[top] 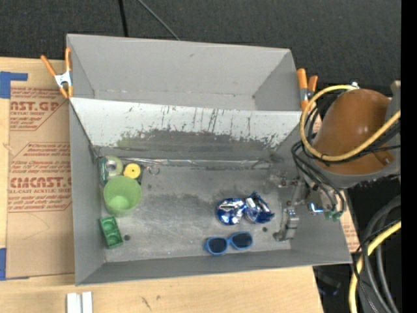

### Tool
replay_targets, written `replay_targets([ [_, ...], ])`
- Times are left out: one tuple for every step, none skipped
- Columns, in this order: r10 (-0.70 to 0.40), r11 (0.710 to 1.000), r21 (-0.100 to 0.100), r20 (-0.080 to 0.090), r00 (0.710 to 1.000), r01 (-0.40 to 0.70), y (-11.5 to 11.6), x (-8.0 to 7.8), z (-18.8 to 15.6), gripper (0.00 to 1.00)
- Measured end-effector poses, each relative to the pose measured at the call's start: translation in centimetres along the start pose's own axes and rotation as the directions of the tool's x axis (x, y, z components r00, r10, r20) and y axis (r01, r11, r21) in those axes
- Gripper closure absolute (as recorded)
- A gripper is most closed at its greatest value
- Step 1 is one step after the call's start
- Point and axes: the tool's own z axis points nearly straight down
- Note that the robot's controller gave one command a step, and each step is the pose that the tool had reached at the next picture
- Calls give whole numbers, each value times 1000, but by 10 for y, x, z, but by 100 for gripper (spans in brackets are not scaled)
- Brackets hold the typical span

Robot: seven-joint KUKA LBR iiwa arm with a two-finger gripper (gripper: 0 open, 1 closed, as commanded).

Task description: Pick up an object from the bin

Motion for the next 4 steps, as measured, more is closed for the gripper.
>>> replay_targets([
  [151,989,-2,-4,989,-151,36,-44,121,0],
  [151,988,-1,0,988,-151,34,-45,117,100],
  [110,994,-1,6,994,-110,44,-27,35,100],
  [111,994,-1,8,994,-111,40,-1,-78,100],
])
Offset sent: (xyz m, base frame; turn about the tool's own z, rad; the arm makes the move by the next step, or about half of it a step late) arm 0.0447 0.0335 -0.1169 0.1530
